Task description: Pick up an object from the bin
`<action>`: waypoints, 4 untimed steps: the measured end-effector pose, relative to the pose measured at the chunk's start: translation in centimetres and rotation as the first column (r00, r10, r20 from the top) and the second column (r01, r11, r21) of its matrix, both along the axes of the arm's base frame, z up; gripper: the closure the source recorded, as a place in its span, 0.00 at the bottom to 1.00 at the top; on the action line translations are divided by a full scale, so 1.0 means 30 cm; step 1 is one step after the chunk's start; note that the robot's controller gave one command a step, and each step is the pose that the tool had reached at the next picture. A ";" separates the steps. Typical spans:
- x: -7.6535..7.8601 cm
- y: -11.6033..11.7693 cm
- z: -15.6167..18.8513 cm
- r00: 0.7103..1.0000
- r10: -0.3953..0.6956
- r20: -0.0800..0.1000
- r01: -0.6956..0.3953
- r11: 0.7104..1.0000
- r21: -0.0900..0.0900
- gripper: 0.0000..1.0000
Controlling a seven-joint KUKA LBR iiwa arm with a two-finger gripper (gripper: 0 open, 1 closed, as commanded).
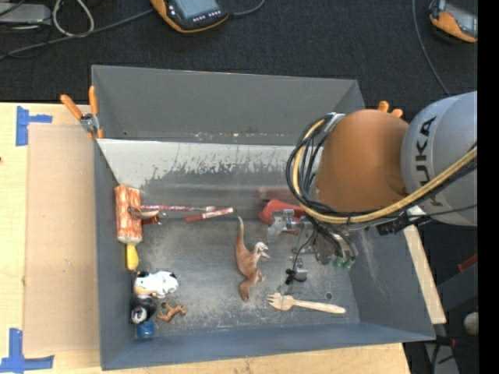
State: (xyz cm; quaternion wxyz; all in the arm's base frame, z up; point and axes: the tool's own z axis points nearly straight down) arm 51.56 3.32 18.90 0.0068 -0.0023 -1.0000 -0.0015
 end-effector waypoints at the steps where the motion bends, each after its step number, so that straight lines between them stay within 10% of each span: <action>1: 0.008 -0.025 -0.131 1.000 0.024 0.001 -0.024 1.000 -0.001 0.00; 4: 0.077 -0.008 -0.367 0.927 0.375 0.008 -0.375 0.927 0.003 0.00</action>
Offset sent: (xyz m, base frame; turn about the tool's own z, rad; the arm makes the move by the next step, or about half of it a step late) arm -0.0003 -0.0049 -0.0896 -0.2349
